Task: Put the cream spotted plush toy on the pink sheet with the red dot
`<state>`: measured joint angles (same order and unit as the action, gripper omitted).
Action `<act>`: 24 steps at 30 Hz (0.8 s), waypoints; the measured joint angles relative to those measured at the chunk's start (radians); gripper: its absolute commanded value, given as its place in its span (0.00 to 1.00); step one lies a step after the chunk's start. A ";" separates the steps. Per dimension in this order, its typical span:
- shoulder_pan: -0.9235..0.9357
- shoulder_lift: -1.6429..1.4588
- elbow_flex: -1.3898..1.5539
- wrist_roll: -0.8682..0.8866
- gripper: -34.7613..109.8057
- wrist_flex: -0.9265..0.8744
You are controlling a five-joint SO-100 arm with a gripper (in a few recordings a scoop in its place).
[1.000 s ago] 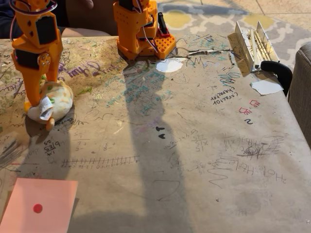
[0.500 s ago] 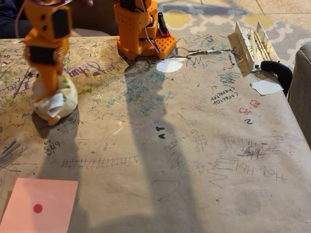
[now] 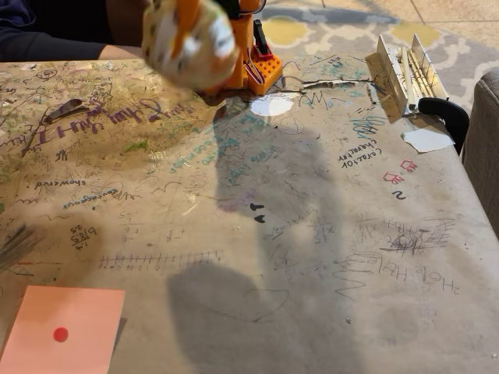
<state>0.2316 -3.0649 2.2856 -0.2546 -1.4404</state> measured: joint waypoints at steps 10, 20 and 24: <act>-0.169 -0.284 -0.190 0.052 0.24 -0.003; -0.201 -0.301 -0.373 0.066 0.24 -0.043; -0.044 -0.061 -0.258 0.081 0.24 0.189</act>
<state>0.1871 -3.1263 2.0279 -0.1733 -1.2517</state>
